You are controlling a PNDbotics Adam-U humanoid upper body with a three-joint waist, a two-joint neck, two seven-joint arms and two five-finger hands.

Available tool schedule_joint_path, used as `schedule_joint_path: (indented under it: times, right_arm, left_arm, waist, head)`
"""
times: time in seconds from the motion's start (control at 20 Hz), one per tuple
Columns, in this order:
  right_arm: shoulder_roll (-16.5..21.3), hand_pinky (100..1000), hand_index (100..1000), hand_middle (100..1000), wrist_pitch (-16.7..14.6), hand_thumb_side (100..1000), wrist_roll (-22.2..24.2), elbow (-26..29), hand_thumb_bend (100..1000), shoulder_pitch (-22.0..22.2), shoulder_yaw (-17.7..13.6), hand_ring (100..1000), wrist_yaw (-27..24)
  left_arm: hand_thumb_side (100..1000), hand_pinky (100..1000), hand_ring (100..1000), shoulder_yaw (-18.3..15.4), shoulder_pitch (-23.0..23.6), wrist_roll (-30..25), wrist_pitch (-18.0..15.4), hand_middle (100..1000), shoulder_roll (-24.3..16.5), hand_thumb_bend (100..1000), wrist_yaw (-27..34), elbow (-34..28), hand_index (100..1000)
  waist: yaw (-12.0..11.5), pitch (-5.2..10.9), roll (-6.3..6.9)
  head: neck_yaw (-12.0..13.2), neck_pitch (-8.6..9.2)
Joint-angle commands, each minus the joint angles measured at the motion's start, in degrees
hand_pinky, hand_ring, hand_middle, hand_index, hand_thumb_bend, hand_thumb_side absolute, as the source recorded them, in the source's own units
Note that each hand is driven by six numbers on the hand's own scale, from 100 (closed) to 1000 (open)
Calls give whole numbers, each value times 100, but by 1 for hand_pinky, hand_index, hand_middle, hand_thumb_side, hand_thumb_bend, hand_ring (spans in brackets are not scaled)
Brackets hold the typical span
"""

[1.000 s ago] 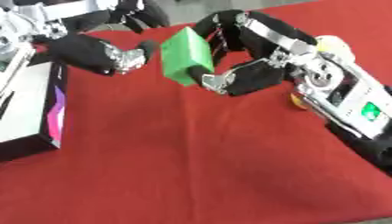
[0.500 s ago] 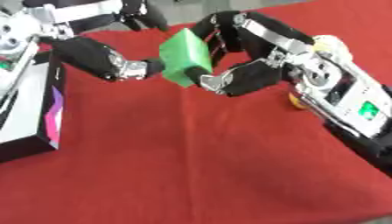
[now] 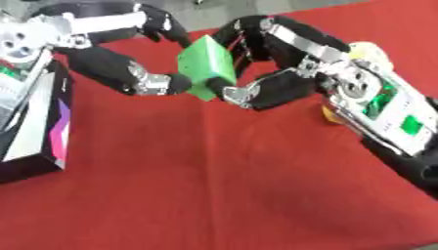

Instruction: Pick up the objects with one hand, pass them to the other hand, and then place them into the box on the other side of the table.

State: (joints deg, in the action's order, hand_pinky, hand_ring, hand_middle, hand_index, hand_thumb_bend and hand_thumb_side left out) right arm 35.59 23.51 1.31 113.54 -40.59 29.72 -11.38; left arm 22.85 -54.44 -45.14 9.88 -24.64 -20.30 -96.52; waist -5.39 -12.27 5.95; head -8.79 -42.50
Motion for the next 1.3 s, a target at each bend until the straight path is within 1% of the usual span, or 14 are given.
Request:
schedule_joint_path:
  times: [0.05,0.55,0.75,0.95,1.3]
  right_arm:
    - [62,576,557,479,26,121,10,105,100,-102,-79,612,1]
    - [54,569,555,485,59,122,43,105,100,-109,-98,608,3]
    - [45,568,554,485,70,125,61,105,100,-116,-105,607,-1]
    - [45,566,553,485,73,126,72,105,100,-129,-130,606,-20]
    - [49,565,551,486,57,114,106,105,100,-141,-154,606,-9]
  left_arm:
    - [672,931,920,-53,-145,-32,54,848,-18,463,-182,-44,846]
    - [646,947,929,14,-209,-23,146,852,89,451,-447,-104,853]
    - [602,945,928,53,-265,-48,154,848,138,438,-540,-83,849]
    - [556,943,926,80,-314,-73,165,844,190,419,-650,-44,844]
    - [474,935,923,147,-386,-143,262,837,238,344,-732,95,831]
  waist:
    - [-7,126,62]
    - [-13,116,78]
    - [-20,118,81]
    - [-22,123,85]
    - [-19,131,95]
  head:
    - [-22,96]
    - [-15,124]
    - [-12,128]
    - [-8,96]
    - [-12,80]
